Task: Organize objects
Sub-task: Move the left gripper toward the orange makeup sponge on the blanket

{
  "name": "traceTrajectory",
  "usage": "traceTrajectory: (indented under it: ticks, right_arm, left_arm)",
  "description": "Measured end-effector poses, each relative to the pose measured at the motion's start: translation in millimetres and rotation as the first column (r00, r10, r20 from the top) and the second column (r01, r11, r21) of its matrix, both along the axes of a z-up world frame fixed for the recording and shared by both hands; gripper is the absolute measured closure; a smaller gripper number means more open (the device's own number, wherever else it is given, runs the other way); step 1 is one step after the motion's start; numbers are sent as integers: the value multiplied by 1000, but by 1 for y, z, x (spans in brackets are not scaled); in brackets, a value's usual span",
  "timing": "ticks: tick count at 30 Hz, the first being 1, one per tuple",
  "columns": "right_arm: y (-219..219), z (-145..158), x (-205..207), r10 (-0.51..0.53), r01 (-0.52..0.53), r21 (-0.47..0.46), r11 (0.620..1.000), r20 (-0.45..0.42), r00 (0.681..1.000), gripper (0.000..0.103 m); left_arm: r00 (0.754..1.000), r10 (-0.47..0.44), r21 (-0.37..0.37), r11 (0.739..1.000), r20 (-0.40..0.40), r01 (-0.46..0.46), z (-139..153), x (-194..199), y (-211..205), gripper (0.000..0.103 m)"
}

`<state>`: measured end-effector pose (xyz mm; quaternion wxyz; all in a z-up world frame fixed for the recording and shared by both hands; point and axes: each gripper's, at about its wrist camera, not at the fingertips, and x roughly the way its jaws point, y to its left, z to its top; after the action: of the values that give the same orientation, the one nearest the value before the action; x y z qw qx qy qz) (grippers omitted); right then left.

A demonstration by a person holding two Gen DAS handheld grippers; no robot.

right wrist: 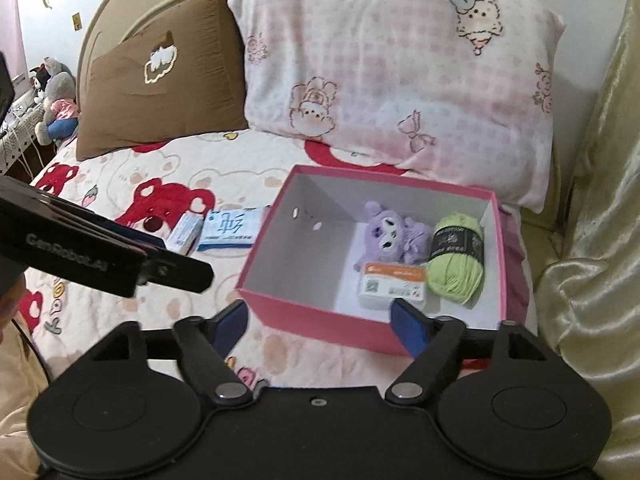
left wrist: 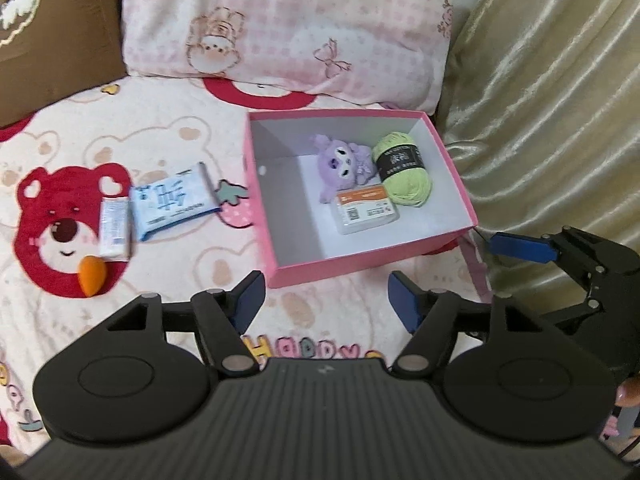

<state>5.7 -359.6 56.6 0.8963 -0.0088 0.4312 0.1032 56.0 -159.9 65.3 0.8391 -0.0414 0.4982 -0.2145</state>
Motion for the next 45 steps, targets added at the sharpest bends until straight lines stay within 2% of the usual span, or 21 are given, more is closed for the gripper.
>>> traceTrajectory:
  ticks: [5, 9, 14, 20, 25, 36, 40, 45]
  right_arm:
    - [18, 3, -8, 43, -43, -13, 999, -9, 999, 12]
    - [34, 9, -13, 82, -82, -15, 997, -10, 997, 12]
    - [57, 18, -14, 140, -140, -18, 990, 4, 990, 12]
    - [86, 23, -6, 200, -199, -20, 980, 13, 980, 12]
    - [112, 19, 3, 256, -257, 5, 966, 25, 966, 12]
    - [166, 0, 30, 377, -378, 2, 926, 58, 924, 12]
    - [185, -10, 36, 422, -422, -11, 906, 74, 904, 12]
    - [201, -31, 46, 439, -441, 19, 897, 81, 895, 12]
  left_arm:
    - [1000, -2, 0, 1000, 0, 2, 6, -9, 24, 31]
    - [1000, -8, 14, 1000, 9, 8, 10, -13, 40, 22]
    - [1000, 4, 3, 1000, 15, -4, 14, -15, 67, 19]
    - [999, 34, 12, 999, 35, -34, 9, -13, 101, 9]
    - [998, 58, 14, 998, 40, -59, -5, -6, 126, 8]
    - [995, 84, -31, 996, 47, -83, -39, 13, 165, 8]
    - [995, 82, -38, 996, 60, -80, -47, 18, 175, 8]
    - [993, 111, -33, 993, 35, -110, -63, 25, 190, 8]
